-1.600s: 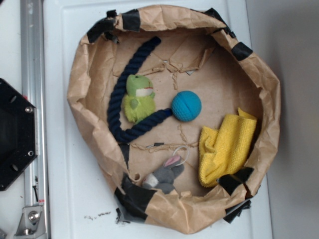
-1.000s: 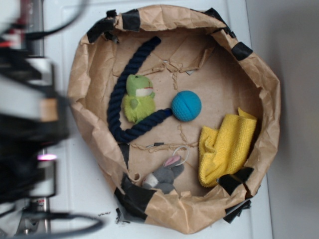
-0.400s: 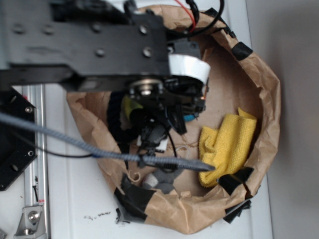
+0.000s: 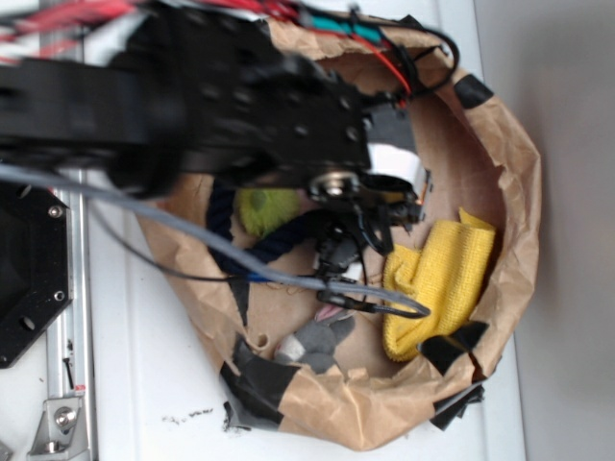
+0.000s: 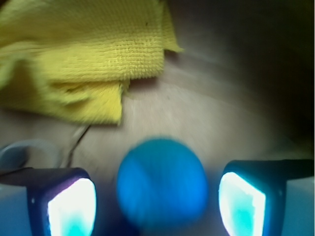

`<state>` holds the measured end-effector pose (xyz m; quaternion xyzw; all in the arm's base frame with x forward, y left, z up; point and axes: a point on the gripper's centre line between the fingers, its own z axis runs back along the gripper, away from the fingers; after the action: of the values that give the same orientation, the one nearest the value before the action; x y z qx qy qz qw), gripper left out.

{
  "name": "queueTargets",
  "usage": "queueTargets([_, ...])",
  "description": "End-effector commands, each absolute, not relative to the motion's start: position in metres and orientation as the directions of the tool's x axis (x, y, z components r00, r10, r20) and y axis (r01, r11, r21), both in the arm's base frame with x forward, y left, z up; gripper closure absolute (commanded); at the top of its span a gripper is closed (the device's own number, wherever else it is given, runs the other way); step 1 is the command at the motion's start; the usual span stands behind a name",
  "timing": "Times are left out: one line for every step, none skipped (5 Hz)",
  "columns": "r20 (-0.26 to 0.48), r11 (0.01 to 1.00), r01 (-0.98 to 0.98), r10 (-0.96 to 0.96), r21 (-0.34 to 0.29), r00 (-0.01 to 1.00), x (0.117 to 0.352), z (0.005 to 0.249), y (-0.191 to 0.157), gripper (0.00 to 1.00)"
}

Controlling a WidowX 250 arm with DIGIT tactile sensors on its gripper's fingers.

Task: Grab the blue ball.

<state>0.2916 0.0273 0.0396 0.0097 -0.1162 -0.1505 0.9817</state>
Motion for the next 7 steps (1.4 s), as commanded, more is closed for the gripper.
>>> queueTargets([0.253,0.953,0.297,-0.301,0.056,0.919,0.31,0.051,0.025,1.0])
queueTargets([0.103,0.961,0.267,-0.274,0.078,0.956,0.3,0.095,0.036,1.0])
queueTargets([0.082,0.976,0.217,-0.216,-0.004,0.973,0.282,0.144,0.038,1.0])
queueTargets([0.116,0.997,0.052,-0.059,0.065,0.991,0.27,0.194,0.041,1.0])
queueTargets([0.171,1.0,-0.004,-0.001,0.029,0.985,0.261,0.217,0.035,1.0])
queueTargets([0.195,0.999,-0.026,0.02,0.03,0.981,0.26,0.217,0.03,1.0])
queueTargets([0.178,0.999,-0.04,0.036,0.021,0.983,0.26,0.211,0.031,1.0])
